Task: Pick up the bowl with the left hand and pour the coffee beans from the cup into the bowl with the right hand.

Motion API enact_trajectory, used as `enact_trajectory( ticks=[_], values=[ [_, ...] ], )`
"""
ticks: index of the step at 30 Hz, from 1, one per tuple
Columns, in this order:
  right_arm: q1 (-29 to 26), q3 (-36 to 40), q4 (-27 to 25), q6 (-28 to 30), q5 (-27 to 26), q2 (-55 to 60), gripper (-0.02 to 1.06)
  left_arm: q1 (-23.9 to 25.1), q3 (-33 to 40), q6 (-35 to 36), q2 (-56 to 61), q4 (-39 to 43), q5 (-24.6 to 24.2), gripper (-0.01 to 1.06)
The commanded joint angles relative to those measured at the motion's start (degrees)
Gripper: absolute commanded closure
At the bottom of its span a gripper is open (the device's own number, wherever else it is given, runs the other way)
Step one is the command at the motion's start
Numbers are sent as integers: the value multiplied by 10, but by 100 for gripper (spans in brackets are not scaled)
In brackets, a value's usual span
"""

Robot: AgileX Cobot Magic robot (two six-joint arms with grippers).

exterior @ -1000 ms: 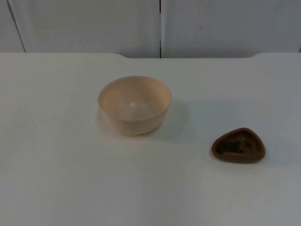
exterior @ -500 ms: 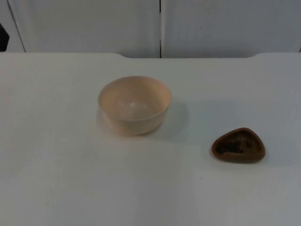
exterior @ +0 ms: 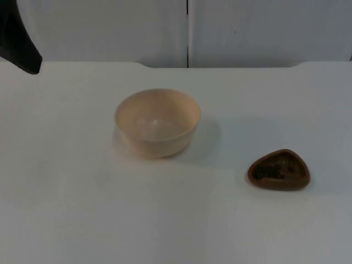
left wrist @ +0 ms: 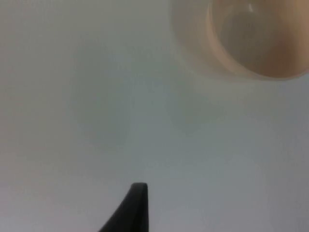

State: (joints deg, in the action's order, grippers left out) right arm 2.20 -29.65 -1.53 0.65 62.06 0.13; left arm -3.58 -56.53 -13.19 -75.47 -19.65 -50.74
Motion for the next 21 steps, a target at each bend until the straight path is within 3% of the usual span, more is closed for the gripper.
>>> enact_trajectory(
  ticks=[1,6,21],
  values=[
    [-3,1,-3,2,-3,-1,-1,-20,-4,-3,-17,-11,27,5],
    [-3,1,-3,2,-4,-1,-1,-46,-11,-3,-57,-11,64,5],
    [-3,1,-3,2,-4,-1,-1,-48,-108,1,-172,-11,61,5]
  ],
)
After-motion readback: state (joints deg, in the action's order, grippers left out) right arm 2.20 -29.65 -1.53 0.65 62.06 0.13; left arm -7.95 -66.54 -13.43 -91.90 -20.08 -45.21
